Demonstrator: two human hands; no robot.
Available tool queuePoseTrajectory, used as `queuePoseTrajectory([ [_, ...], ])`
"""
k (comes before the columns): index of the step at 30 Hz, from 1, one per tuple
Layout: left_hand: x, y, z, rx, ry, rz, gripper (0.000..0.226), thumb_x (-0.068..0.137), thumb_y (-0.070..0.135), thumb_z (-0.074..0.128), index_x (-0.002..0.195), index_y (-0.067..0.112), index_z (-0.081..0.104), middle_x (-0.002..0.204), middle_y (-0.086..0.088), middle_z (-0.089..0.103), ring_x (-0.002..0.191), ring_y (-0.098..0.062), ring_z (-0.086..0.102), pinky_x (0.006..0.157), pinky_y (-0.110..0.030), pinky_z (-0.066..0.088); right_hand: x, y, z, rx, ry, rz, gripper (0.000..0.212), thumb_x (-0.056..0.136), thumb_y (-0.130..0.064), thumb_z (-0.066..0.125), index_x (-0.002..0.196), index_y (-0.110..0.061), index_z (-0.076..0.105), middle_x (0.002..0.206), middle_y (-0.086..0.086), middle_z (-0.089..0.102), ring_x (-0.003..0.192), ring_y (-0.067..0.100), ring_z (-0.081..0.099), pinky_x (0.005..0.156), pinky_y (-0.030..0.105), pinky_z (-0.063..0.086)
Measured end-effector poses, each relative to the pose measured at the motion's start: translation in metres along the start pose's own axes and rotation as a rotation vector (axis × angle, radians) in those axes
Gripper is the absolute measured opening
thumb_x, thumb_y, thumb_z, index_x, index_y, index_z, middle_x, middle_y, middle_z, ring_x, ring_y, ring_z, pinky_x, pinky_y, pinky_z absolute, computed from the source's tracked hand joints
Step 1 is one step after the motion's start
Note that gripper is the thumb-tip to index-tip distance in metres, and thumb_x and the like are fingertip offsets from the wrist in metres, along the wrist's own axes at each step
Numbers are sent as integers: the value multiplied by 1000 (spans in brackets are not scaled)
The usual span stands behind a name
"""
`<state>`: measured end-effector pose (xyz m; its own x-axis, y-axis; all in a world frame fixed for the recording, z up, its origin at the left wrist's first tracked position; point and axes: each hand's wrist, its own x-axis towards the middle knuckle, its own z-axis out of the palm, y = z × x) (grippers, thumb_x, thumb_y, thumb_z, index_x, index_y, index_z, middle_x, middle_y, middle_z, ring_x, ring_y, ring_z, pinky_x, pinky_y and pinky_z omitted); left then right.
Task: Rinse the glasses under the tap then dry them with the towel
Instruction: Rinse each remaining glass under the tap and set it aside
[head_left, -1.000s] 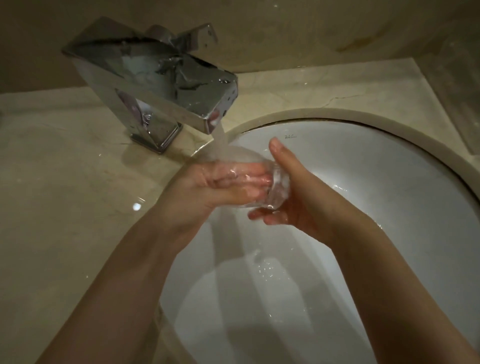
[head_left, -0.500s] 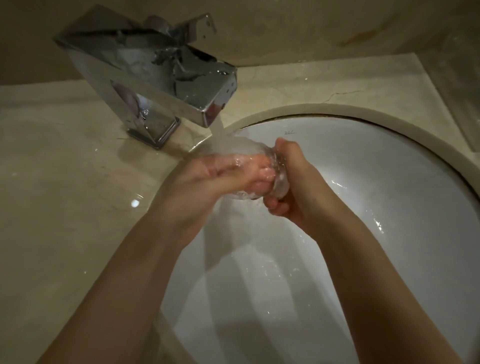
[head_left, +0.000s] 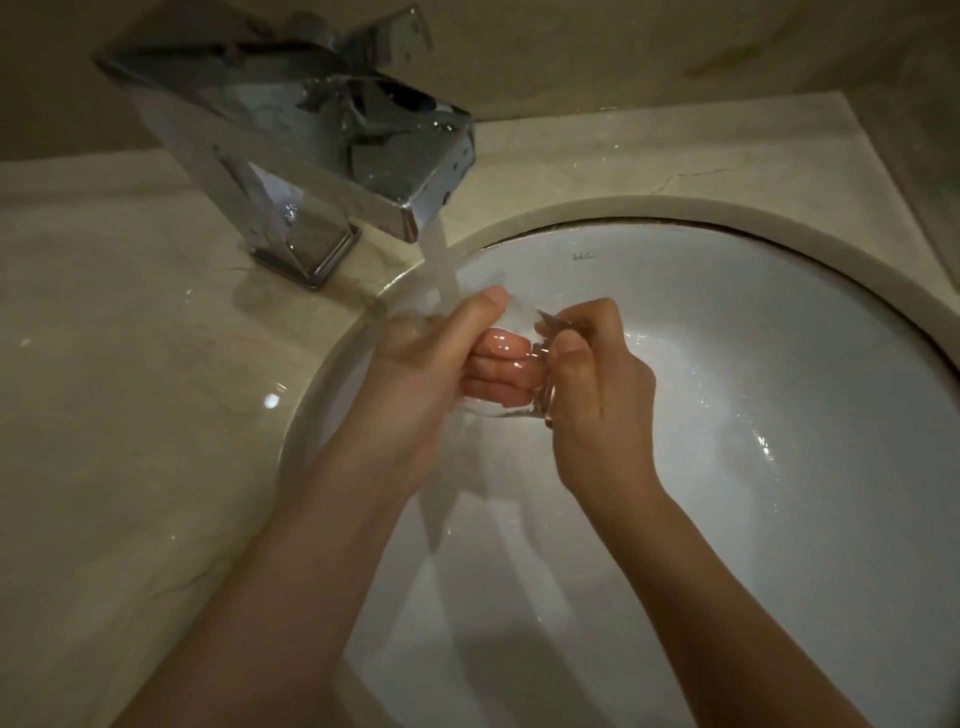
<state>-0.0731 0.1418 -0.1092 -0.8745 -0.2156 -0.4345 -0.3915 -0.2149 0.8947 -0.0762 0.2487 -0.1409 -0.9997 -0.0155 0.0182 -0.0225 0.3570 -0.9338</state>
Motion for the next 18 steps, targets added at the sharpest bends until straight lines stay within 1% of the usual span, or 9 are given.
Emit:
queuePoseTrajectory([
  [1,-3,-1,1,5,15,52,35,95,19,58,64,5,64,50,-2,63,50,-15,65,51,-21,53,5,-2,-1,47,-12,113,13,86,-38,36,82,-33,48,59,-14,57,58,-1,57,45,12,40],
  [4,-5,-6,-2,253,71,270,33,89,26,66,72,-2,71,63,-7,71,56,-10,68,61,-11,50,31,-17,-12,422,-251,854,34,93,-41,36,92,-15,58,59,-1,56,38,12,49,32,14,28],
  [6,-1,-11,-4,404,29,369,36,83,38,70,66,6,71,64,-10,70,65,-21,70,81,-27,56,40,-22,-17,549,-336,1026,44,95,-50,33,84,-14,56,56,2,51,34,11,39,35,10,22],
  [8,0,-9,0,346,40,299,31,86,34,70,61,16,72,64,-4,72,66,-21,72,81,-41,57,41,-22,-10,472,-235,948,37,95,-44,37,75,-17,52,53,1,49,33,10,36,36,12,24],
  [10,2,-1,6,159,66,168,27,90,21,66,65,17,73,64,-1,72,61,-15,71,63,-30,58,33,-20,2,319,-51,678,29,93,-39,39,77,-20,54,60,-4,55,43,12,45,45,23,36],
  [12,2,6,8,-1,-11,35,25,92,16,63,68,15,69,63,-3,66,53,-13,65,48,-19,50,18,-16,11,172,120,346,24,92,-40,37,80,-27,54,67,-13,60,60,6,53,63,30,44],
  [14,4,6,4,-36,-80,-49,27,92,19,63,65,15,62,63,-6,57,53,-15,57,42,-16,44,-1,-12,15,104,159,144,22,90,-47,32,84,-36,50,78,-11,62,74,6,58,69,32,47],
  [16,3,2,4,-33,-74,-44,24,89,17,67,66,8,64,63,-11,59,56,-21,59,46,-21,50,-9,-7,12,151,141,149,20,90,-48,35,85,-39,51,82,-6,63,74,13,63,60,31,52],
  [18,-1,-3,3,29,-52,11,22,84,15,72,67,2,66,59,-11,64,53,-20,62,48,-22,51,-3,-3,5,251,82,318,20,89,-42,44,82,-30,58,80,0,66,70,15,65,52,28,54],
])
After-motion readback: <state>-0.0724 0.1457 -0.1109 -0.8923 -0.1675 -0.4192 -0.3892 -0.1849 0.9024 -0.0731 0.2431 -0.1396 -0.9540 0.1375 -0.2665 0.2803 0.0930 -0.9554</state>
